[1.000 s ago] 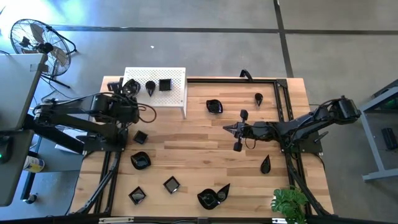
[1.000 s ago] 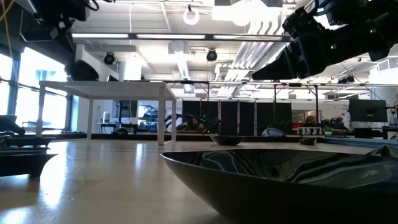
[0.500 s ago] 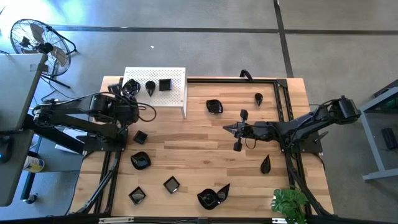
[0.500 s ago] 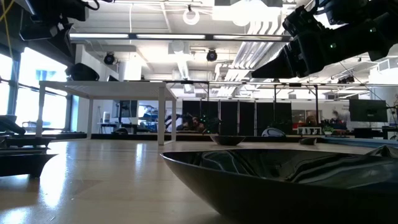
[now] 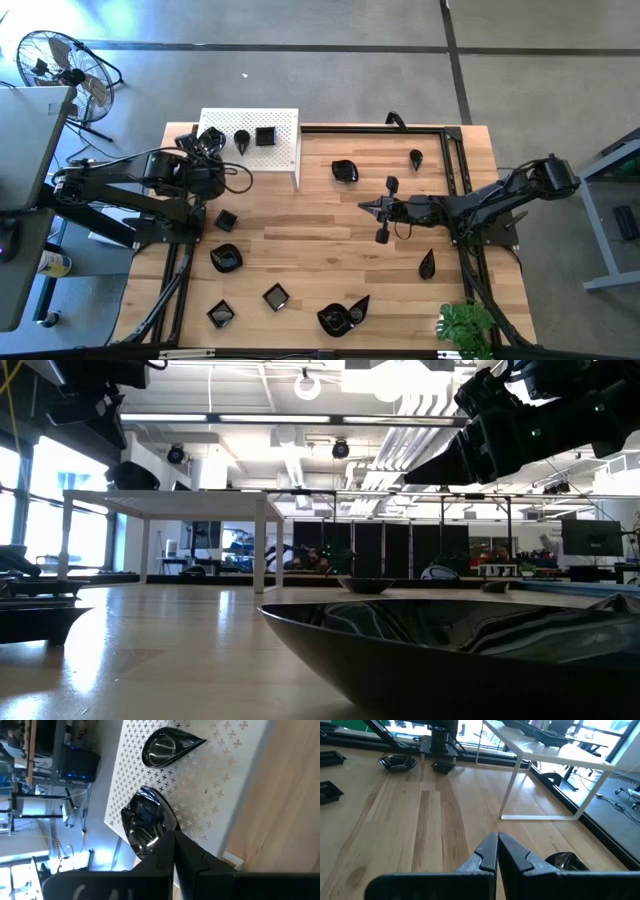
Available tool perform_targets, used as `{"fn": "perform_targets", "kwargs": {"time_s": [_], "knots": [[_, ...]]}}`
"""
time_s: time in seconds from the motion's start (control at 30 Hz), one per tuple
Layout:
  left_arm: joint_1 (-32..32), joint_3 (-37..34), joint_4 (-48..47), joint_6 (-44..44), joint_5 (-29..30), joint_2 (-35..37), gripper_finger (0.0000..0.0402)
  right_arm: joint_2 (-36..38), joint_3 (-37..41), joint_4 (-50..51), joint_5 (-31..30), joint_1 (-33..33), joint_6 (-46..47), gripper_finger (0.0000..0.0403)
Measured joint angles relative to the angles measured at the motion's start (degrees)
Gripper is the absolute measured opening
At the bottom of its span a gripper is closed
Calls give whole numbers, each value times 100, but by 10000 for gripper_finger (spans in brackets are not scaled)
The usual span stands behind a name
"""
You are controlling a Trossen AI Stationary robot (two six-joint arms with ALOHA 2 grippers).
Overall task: Pick & Place Mini shaped plates
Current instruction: Stack the black leaf shaped plate on top of the stacked black leaf shaped plates on the shelf
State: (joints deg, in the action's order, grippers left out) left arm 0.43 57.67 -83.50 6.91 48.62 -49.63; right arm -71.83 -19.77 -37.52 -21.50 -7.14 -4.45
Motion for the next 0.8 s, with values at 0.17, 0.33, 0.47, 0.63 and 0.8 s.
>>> {"fn": "perform_targets", "kwargs": {"time_s": [0.17, 0.33, 0.47, 0.63, 0.8], "knots": [[0, 0, 2, 240, 94, 0, 0, 0, 0, -2, 2, 0, 0, 1], [0, -1, 58, 369, 143, 0, 0, 0, 0, -9, 4, -1, 0, 2], [3, -2, 243, 372, 142, -16, 0, 0, 0, -34, 47, -1, 0, 1], [460, -1, 1009, 87, -404, -122, 0, 0, 0, -113, 109, -2, 0, 1], [1260, 0, 2479, -629, -1550, -164, 0, 0, 0, -158, 122, -2, 22, 2]]}}
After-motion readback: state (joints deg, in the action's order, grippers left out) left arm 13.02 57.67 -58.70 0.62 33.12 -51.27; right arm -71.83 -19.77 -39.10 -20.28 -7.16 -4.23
